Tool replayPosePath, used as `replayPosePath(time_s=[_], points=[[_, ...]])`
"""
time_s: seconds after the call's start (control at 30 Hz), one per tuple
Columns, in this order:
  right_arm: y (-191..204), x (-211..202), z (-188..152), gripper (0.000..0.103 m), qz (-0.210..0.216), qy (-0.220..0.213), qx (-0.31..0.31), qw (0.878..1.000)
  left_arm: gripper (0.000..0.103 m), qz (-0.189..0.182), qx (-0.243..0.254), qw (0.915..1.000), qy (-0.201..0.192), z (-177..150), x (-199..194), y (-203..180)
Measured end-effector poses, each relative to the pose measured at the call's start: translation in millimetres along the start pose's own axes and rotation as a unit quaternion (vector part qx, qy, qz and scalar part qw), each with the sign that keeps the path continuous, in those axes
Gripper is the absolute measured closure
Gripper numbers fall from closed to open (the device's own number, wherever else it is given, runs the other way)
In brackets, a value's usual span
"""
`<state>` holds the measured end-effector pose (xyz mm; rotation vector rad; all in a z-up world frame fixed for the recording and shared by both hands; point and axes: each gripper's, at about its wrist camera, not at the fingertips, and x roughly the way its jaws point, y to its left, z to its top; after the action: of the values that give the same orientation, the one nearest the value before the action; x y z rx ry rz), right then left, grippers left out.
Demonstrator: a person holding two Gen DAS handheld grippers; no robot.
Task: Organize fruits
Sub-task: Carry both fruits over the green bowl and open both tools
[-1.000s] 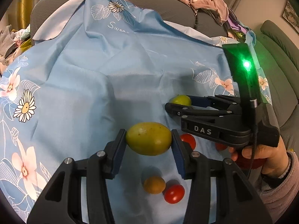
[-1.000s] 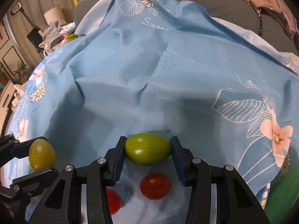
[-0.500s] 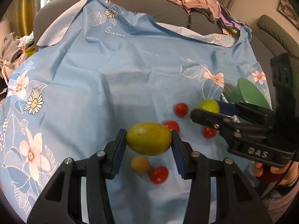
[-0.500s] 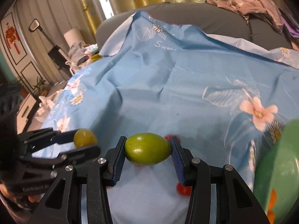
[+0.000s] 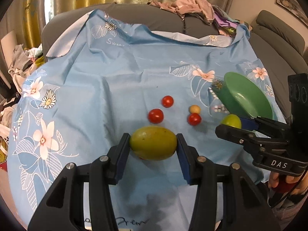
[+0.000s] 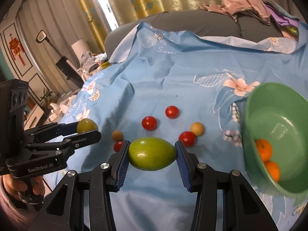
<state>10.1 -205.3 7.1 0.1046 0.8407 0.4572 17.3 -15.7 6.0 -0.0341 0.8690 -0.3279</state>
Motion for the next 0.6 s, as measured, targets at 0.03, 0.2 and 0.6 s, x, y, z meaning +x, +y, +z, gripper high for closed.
replayPosePath(time_s=[0.03, 0.2, 0.6], points=[[-1, -4, -2, 0.055, 0.0, -0.003, 0.002, 1.0, 0.056, 0.001, 0.004, 1.0, -0.002, -1, -3, -3], [-3, -25, -5, 0.055, 0.001, -0.024, 0.006, 1.0, 0.055, 0.005, 0.015, 0.9998, -0.01, -3, -14, -15], [-19, -61, -6, 0.055, -0.001, -0.071, 0.019, 0.997, 0.055, 0.013, 0.05, 0.9985, -0.02, 3, -23, -46]])
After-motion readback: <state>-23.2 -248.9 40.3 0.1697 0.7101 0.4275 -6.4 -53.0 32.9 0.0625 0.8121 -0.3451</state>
